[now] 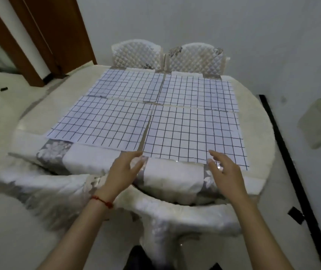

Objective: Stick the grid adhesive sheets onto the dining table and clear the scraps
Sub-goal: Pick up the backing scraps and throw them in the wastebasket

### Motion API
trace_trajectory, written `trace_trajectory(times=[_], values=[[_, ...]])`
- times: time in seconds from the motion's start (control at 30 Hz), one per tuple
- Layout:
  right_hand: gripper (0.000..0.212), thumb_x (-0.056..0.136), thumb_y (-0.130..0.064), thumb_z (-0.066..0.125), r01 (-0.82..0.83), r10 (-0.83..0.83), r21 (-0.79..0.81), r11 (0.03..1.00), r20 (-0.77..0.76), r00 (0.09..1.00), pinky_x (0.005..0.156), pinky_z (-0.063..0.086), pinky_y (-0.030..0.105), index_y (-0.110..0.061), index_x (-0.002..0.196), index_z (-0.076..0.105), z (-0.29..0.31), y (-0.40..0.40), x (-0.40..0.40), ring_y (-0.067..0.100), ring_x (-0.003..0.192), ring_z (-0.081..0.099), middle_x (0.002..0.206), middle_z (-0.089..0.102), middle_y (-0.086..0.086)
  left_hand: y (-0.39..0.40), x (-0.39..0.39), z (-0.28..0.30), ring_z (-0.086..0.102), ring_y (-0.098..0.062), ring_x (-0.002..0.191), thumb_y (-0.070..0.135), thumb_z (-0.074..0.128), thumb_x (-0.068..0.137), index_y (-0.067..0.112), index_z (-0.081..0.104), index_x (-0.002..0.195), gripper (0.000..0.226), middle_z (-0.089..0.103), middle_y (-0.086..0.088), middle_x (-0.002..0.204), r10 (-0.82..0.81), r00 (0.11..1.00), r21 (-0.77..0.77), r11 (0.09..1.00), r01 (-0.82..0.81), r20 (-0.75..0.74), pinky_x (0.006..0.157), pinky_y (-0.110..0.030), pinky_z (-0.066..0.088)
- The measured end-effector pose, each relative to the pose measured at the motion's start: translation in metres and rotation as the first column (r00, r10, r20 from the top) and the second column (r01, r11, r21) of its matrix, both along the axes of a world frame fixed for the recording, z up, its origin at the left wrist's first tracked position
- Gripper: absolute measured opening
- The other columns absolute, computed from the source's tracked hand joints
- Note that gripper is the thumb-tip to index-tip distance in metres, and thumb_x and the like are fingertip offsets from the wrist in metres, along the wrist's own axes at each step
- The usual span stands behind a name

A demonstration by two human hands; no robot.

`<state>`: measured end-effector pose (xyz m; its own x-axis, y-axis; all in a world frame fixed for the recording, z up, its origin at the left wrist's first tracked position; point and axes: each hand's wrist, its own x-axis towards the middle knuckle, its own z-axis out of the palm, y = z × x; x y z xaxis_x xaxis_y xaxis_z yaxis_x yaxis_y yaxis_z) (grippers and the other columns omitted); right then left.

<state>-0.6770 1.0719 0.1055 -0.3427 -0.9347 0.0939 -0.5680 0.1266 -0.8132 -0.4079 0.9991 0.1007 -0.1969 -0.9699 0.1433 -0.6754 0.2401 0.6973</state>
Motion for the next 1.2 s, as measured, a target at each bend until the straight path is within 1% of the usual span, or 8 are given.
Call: trace_trajectory(times=[0.27, 0.4, 0.53, 0.67, 0.77, 0.9, 1.0, 1.2], values=[[0.027, 0.092, -0.021, 0.055, -0.229, 0.236, -0.104, 0.968, 0.067, 0.969, 0.084, 0.042, 0.010, -0.020, 0.118, 0.061, 0.001, 0.096, 0.043, 0.005, 0.097, 0.057, 0.108, 0.059, -0.012, 0.154, 0.033, -0.009, 0.061, -0.013, 0.088, 0.015, 0.062, 0.086, 0.011, 0.067, 0.108, 0.023, 0.066, 0.002, 0.102, 0.219, 0.972, 0.000, 0.976, -0.220, -0.090, 0.079, -0.025, 0.048], [0.021, 0.091, -0.023, 0.055, -0.316, 0.320, -0.060, 0.947, 0.090, 0.943, 0.078, 0.040, 0.001, -0.018, 0.109, 0.066, -0.023, 0.141, 0.072, -0.001, 0.089, 0.058, 0.098, 0.063, -0.013, 0.228, 0.057, -0.048, 0.059, -0.012, 0.092, 0.020, 0.060, 0.088, 0.013, 0.065, 0.112, 0.025, 0.066, 0.002, 0.105, 0.358, 0.931, 0.277, 0.904, -0.327, -0.070, 0.081, -0.024, 0.043], [0.022, 0.091, -0.018, 0.055, -0.435, 0.400, 0.239, 0.868, 0.183, 0.898, 0.075, 0.042, 0.008, -0.015, 0.110, 0.066, -0.082, 0.189, 0.094, 0.007, 0.090, 0.059, 0.099, 0.065, -0.005, 0.300, 0.091, -0.104, 0.055, -0.012, 0.094, 0.019, 0.057, 0.090, 0.009, 0.062, 0.116, 0.029, 0.067, -0.011, 0.113, 0.501, 0.864, 0.548, 0.711, -0.440, 0.043, 0.082, -0.021, 0.040], [0.027, 0.095, -0.021, 0.049, -0.439, 0.375, 0.554, 0.707, 0.232, 0.897, 0.074, 0.042, 0.019, -0.011, 0.117, 0.061, -0.146, 0.225, 0.105, 0.018, 0.095, 0.059, 0.103, 0.064, 0.004, 0.366, 0.123, -0.152, 0.057, -0.019, 0.103, 0.020, 0.055, 0.091, 0.006, 0.060, 0.119, 0.031, 0.063, -0.014, 0.120, 0.575, 0.811, 0.713, 0.522, -0.468, 0.111, 0.085, -0.021, 0.040], [0.020, 0.095, -0.013, 0.047, -0.392, 0.336, 0.683, 0.617, 0.222, 0.915, 0.072, 0.039, 0.025, -0.004, 0.096, 0.064, -0.181, 0.244, 0.115, 0.027, 0.085, 0.058, 0.088, 0.060, 0.007, 0.404, 0.151, -0.179, 0.058, -0.024, 0.105, 0.019, 0.053, 0.092, 0.003, 0.061, 0.116, 0.029, 0.063, -0.012, 0.117, 0.556, 0.819, 0.807, 0.416, -0.420, 0.141, 0.085, -0.023, 0.041], [0.031, 0.094, -0.009, 0.046, -0.263, 0.184, 0.787, 0.558, 0.192, 0.964, 0.083, 0.048, 0.043, 0.020, 0.098, 0.058, -0.213, 0.264, 0.139, 0.038, 0.085, 0.059, 0.092, 0.063, 0.027, 0.438, 0.197, -0.209, 0.054, -0.018, 0.071, 0.014, 0.049, 0.093, 0.015, 0.060, 0.067, 0.028, 0.062, -0.005, 0.077, 0.546, 0.821, 0.905, 0.245, -0.346, 0.166, 0.061, -0.022, 0.040], [0.029, 0.095, -0.015, 0.046, -0.202, 0.039, 0.837, 0.509, 0.212, 0.976, 0.070, 0.048, 0.031, 0.008, 0.106, 0.060, -0.226, 0.279, 0.167, 0.025, 0.075, 0.057, 0.095, 0.064, 0.020, 0.445, 0.239, -0.220, 0.050, -0.014, 0.062, 0.015, 0.051, 0.092, 0.017, 0.057, 0.062, 0.030, 0.058, -0.001, 0.069, 0.511, 0.838, 0.924, 0.194, -0.329, 0.191, 0.051, -0.022, 0.036], [0.024, 0.095, -0.015, 0.046, -0.192, -0.072, 0.882, 0.431, 0.246, 0.967, 0.060, 0.044, 0.024, 0.000, 0.109, 0.058, -0.248, 0.290, 0.225, 0.017, 0.066, 0.056, 0.091, 0.061, 0.012, 0.426, 0.308, -0.233, 0.055, -0.022, 0.080, 0.018, 0.049, 0.094, 0.009, 0.062, 0.080, 0.021, 0.062, -0.007, 0.082, 0.568, 0.801, 0.919, 0.185, -0.348, 0.189, 0.057, -0.023, 0.040]])
